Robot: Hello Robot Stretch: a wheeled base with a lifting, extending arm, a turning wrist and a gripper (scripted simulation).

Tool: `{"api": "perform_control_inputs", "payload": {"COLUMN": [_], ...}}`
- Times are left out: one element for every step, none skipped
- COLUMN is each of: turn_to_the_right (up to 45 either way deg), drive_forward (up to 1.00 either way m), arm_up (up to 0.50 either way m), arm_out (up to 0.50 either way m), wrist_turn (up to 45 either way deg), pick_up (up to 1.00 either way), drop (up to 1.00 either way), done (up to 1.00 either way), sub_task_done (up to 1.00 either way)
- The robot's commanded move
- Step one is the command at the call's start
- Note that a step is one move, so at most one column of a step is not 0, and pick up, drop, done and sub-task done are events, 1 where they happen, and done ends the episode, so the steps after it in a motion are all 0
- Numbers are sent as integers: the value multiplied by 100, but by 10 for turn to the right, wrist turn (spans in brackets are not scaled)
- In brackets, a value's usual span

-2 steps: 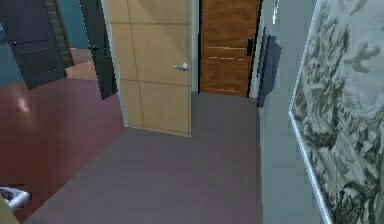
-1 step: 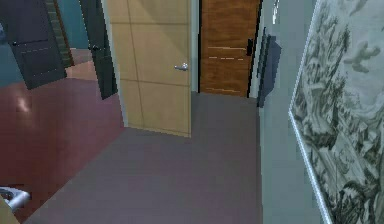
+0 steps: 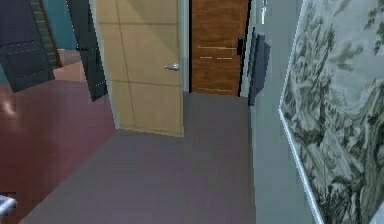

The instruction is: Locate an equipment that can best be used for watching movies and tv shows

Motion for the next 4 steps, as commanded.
{"api": "perform_control_inputs", "payload": {"turn_to_the_right": [450, -450, -120, 0], "drive_forward": [0, 0, 0, 30], "arm_up": [0, 0, 0, 0], "arm_out": [0, 0, 0, 0], "wrist_turn": [0, 0, 0, 0], "pick_up": [0, 0, 0, 0], "drop": [0, 0, 0, 0], "done": [0, 0, 0, 0], "sub_task_done": [0, 0, 0, 0]}}
